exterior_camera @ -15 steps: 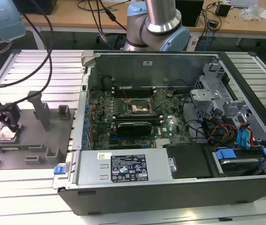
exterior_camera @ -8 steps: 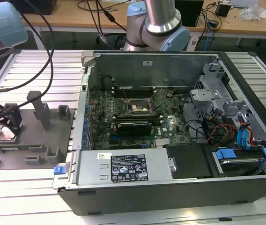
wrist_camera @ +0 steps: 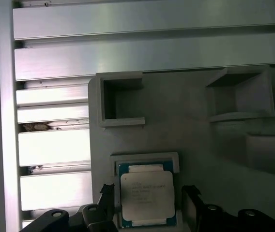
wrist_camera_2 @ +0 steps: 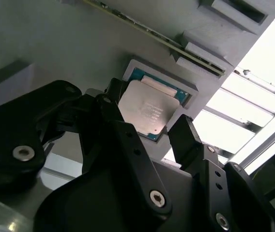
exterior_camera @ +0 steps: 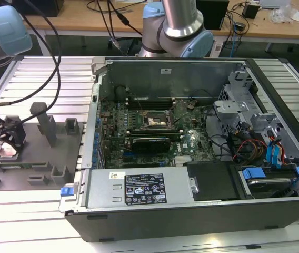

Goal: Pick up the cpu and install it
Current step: 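Pick up the cpu and move it towards the insertion slot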

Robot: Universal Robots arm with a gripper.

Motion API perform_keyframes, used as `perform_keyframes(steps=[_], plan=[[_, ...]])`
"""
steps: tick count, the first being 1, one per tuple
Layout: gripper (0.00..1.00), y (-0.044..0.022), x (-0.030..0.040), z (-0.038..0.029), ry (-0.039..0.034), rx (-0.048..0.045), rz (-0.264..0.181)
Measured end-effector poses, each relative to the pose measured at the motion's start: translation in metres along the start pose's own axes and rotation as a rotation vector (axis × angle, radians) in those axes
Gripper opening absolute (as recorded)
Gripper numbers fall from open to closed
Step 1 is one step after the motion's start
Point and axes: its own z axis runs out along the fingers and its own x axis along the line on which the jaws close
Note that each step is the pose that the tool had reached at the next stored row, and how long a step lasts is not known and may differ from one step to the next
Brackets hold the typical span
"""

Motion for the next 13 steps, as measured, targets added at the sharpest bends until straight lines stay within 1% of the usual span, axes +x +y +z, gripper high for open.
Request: perform_keyframes(steps=[4,7,13], plan=[[0.66,-0.0002,0.0002,0.0037,0.0002,0.0002,0.000],[0.66,0.0005,0.0002,0.0049,0.0001,0.0001,0.000],[0.66,0.0018,0.0004,0.0054,0.0023,-0.0006,-0.037]])
